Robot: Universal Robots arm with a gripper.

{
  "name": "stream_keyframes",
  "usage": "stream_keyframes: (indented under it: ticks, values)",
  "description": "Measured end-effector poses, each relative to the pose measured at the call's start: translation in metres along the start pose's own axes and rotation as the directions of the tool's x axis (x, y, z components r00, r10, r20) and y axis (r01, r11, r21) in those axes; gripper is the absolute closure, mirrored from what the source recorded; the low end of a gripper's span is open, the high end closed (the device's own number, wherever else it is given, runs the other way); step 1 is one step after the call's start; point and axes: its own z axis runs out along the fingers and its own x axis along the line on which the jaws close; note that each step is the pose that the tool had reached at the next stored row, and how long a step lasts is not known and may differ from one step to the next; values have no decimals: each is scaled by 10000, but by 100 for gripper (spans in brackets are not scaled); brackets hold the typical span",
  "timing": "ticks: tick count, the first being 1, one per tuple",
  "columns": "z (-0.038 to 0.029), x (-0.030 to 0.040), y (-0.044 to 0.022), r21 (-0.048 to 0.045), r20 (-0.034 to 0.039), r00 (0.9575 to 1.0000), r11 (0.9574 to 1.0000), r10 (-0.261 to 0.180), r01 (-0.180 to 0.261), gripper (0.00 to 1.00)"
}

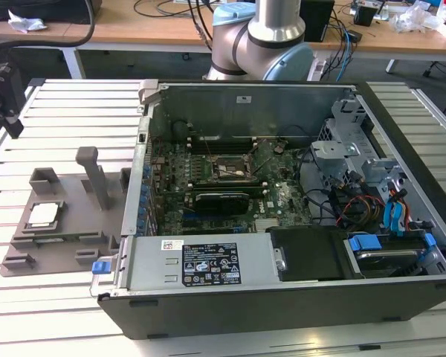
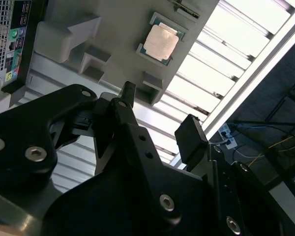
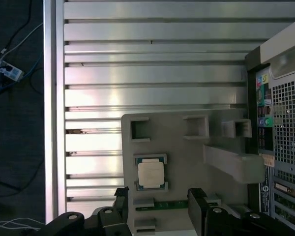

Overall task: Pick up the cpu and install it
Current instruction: 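Pick up the cpu and move it towards the insertion slot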

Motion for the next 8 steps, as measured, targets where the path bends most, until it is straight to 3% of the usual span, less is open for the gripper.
stream_keyframes:
  ticks: [8]
  values:
    - [45, 1, -1, 0, 0, 10000, 10000, 0, 0, 40]
